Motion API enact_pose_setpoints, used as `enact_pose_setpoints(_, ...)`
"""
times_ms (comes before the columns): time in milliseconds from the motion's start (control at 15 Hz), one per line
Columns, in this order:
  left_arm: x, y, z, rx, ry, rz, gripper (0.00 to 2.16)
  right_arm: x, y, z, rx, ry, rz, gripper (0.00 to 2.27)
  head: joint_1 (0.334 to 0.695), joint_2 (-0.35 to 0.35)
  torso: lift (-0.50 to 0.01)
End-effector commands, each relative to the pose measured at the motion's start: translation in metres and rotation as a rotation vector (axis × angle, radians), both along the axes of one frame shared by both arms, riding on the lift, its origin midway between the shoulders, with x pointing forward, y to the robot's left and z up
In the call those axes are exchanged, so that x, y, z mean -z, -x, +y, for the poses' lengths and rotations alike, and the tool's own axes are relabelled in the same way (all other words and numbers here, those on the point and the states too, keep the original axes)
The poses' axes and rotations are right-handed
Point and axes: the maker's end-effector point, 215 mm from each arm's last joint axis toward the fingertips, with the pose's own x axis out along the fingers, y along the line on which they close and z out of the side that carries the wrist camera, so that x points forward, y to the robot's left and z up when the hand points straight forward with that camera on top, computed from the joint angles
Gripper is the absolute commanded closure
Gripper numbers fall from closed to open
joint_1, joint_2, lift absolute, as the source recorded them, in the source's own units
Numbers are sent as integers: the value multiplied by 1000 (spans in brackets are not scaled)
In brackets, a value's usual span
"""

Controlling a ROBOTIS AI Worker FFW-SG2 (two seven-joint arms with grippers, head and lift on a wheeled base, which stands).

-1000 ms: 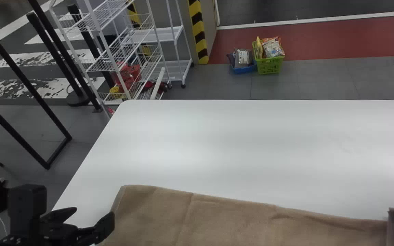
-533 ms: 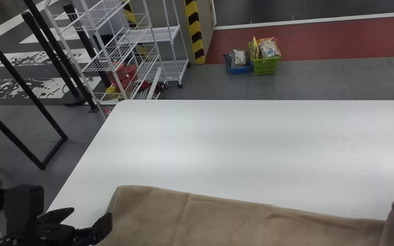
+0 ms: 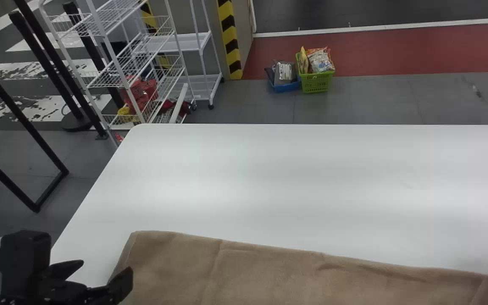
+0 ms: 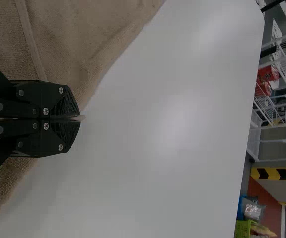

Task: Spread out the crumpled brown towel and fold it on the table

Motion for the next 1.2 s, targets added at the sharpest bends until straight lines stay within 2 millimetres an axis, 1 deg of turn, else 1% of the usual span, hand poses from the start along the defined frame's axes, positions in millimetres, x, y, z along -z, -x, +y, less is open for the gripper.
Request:
enact_pose_setpoints(0, 5, 1, -6, 4, -12, 13, 70, 1, 14, -5, -26, 17, -13, 1224, 695, 210, -127)
enact_pose_setpoints(67, 7, 2, -7, 4, -15, 17, 70, 4, 24, -3, -55, 30, -21, 1190, 695, 204, -127)
enact_pose_setpoints(133, 8, 2, -10, 8, -15, 19, 70, 9, 33, -5, -76, 44, -22, 1190, 695, 197, -127)
enact_pose_setpoints(267, 11, 3, -12, 9, -27, 29, 70, 19, 45, -18, -103, 71, -33, 1075, 695, 193, -127)
enact_pose_setpoints(400, 12, 1, -17, 12, -40, 31, 70, 33, 57, -29, -123, 84, -16, 1055, 695, 181, -127)
enact_pose_setpoints(467, 13, 0, -20, 16, -39, 32, 70, 38, 60, -33, -137, 96, -21, 934, 695, 163, -127)
enact_pose_setpoints(600, 13, -2, -25, 24, -50, 35, 70, 41, 63, -45, -131, 105, -16, 880, 695, 142, -127)
enact_pose_setpoints(667, 12, -3, -26, 25, -53, 33, 70, 40, 64, -51, -122, 108, -23, 707, 695, 131, -127)
enact_pose_setpoints(800, 10, -4, -27, 26, -56, 29, 70, 30, 65, -69, -88, 100, -40, 667, 695, 95, -127)
enact_pose_setpoints(867, 11, -4, -25, 19, -60, 31, 70, 26, 69, -77, -80, 101, -45, 572, 695, 83, -127)
enact_pose_setpoints(933, 9, -4, -23, 17, -62, 28, 70, 22, 74, -84, -76, 102, -49, 572, 695, 69, -127)
enact_pose_setpoints(1067, 8, -5, -21, 14, -66, 24, 70, 15, 84, -106, -49, 110, -61, 572, 695, 35, -127)
enact_pose_setpoints(1133, 7, -6, -21, 14, -66, 21, 70, 13, 87, -114, -31, 105, -61, 572, 695, 25, -127)
